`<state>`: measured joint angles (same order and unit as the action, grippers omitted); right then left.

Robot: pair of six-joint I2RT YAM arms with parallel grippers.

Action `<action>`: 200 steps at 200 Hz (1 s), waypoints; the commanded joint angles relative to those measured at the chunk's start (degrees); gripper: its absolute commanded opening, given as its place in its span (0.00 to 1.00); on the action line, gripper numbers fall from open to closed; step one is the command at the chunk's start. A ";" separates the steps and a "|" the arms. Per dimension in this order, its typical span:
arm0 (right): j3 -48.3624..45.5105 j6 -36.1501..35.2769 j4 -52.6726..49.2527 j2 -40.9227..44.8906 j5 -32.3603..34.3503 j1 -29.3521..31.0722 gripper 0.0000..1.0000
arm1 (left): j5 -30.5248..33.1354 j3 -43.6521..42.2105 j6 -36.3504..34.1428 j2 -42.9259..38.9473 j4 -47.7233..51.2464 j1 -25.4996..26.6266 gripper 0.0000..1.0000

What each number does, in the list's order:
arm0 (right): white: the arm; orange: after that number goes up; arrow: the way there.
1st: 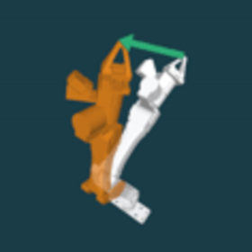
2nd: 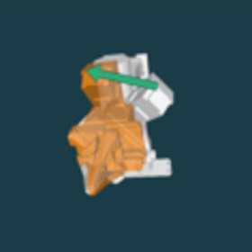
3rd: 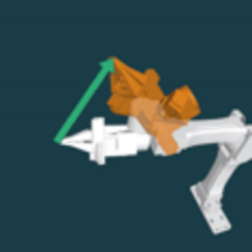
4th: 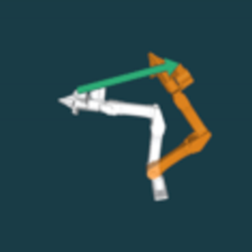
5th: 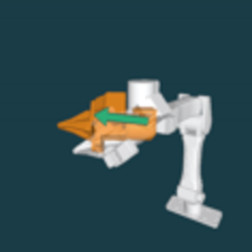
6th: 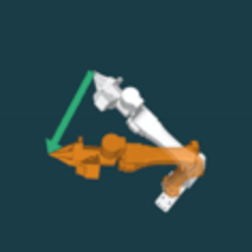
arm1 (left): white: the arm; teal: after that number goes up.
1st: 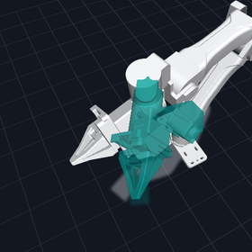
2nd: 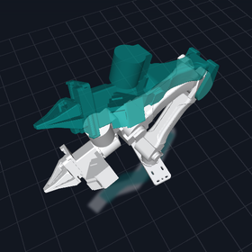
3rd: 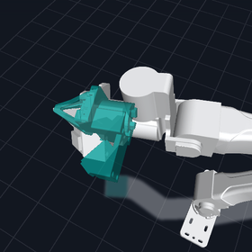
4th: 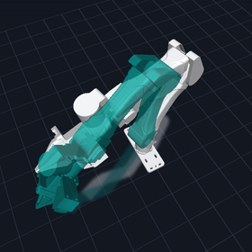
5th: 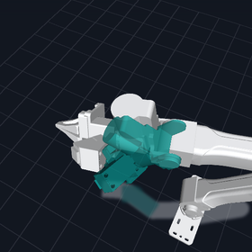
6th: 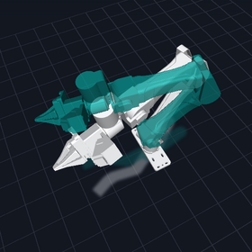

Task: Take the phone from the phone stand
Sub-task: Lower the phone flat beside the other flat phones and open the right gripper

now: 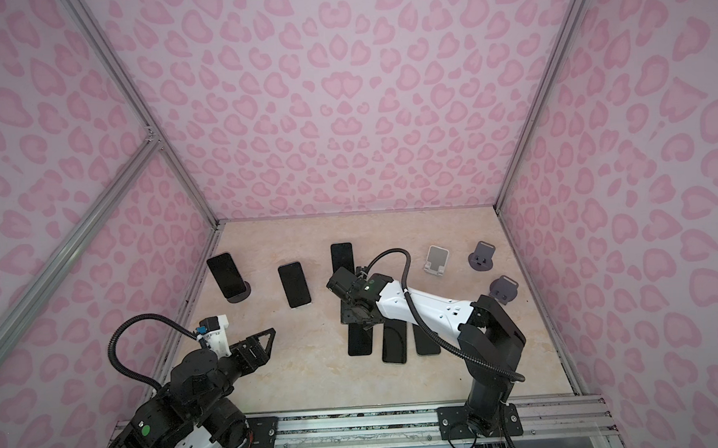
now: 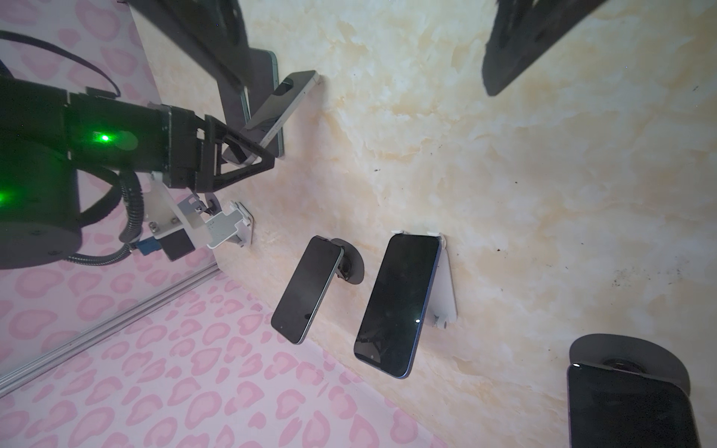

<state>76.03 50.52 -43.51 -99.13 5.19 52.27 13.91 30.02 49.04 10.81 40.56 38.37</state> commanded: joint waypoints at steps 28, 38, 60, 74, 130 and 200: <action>0.64 0.32 1.15 -2.50 2.51 -0.49 0.60 | 0.43 1.11 -0.26 0.43 -0.30 -0.06 0.96; 0.45 0.41 1.69 -2.94 2.70 -0.50 0.60 | 0.44 1.01 -0.17 0.44 -0.19 -0.12 0.96; 0.30 0.54 2.72 -4.33 2.34 -0.77 0.60 | 0.41 0.80 0.24 0.35 -0.24 -0.05 0.96; 0.11 0.76 3.36 -5.15 2.37 -0.84 0.60 | 0.55 0.81 0.23 0.37 -0.08 -0.05 0.96; -2.48 2.26 6.94 -7.04 2.16 -0.85 0.60 | 0.89 0.79 0.20 0.42 0.38 -0.10 0.96; -4.70 4.12 8.44 -8.79 4.14 -0.22 0.60 | 0.84 0.17 0.86 0.24 0.71 -0.06 0.96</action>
<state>72.03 53.39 -35.51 -107.18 7.03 51.55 14.17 30.55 49.15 11.05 40.60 38.37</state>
